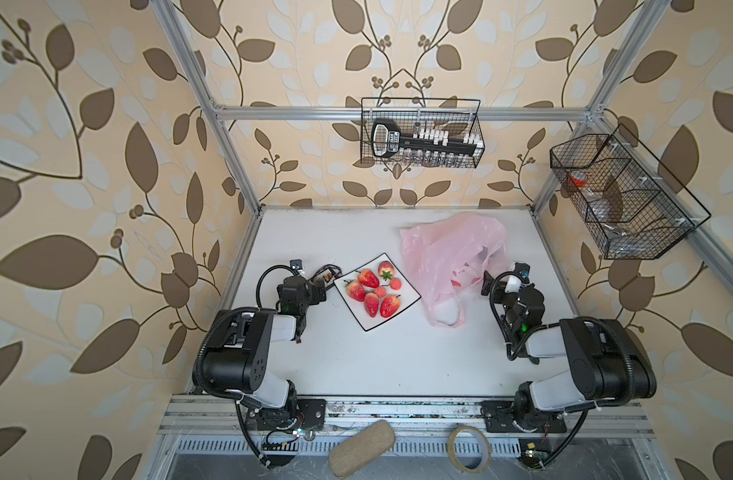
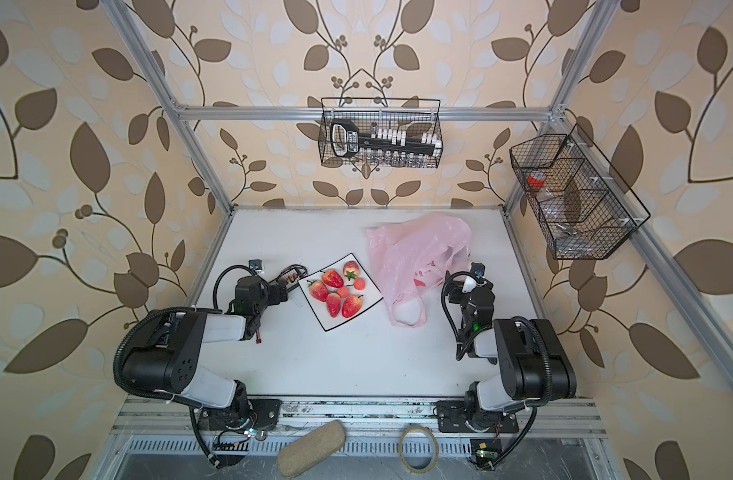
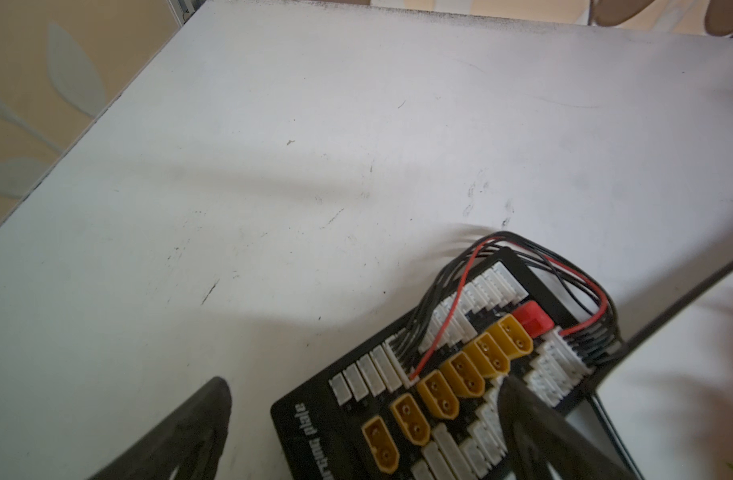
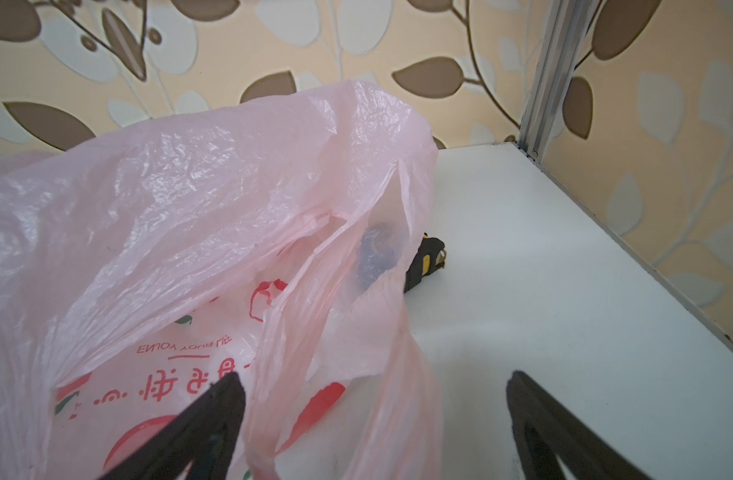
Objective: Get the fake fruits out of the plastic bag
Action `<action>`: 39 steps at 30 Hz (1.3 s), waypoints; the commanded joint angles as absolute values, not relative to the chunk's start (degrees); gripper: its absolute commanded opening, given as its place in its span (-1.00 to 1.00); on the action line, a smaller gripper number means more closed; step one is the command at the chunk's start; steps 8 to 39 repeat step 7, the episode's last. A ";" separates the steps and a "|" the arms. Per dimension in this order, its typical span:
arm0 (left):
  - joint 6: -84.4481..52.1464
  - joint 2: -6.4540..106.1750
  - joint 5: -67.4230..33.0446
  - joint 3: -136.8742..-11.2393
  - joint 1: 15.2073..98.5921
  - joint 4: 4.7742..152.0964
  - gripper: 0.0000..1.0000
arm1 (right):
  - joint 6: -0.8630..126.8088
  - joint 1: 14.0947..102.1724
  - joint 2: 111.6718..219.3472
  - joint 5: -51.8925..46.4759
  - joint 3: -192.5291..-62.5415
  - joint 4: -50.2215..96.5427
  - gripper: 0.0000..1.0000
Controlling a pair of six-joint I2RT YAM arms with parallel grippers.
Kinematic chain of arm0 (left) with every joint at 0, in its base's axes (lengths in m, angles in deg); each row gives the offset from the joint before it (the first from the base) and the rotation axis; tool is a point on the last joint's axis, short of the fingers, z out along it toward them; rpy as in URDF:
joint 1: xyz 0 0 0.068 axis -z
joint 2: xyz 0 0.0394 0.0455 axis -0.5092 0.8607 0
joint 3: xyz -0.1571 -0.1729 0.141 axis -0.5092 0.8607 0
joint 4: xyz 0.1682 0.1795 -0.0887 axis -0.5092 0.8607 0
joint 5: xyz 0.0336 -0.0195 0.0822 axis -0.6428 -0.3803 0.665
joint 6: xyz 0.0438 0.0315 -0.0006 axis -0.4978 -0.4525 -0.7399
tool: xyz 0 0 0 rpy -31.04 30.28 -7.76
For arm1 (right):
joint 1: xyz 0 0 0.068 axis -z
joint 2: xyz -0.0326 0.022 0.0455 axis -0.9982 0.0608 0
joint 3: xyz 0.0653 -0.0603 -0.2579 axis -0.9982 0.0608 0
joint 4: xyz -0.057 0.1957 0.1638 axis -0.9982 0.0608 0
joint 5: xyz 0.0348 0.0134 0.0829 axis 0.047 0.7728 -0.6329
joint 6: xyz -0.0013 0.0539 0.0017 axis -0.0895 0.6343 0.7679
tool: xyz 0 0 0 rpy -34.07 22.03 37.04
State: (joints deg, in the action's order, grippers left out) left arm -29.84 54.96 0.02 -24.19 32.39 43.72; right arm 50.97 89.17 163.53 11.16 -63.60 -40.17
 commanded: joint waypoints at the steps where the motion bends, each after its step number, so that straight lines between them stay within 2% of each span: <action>1: -30.91 55.27 -0.78 -26.24 31.97 42.51 0.98 | 50.33 89.26 163.40 10.37 -63.90 -41.75 0.97; 39: -30.99 53.36 -1.07 -24.08 32.00 40.20 0.98 | 50.08 88.91 163.31 10.79 -63.79 -41.91 0.98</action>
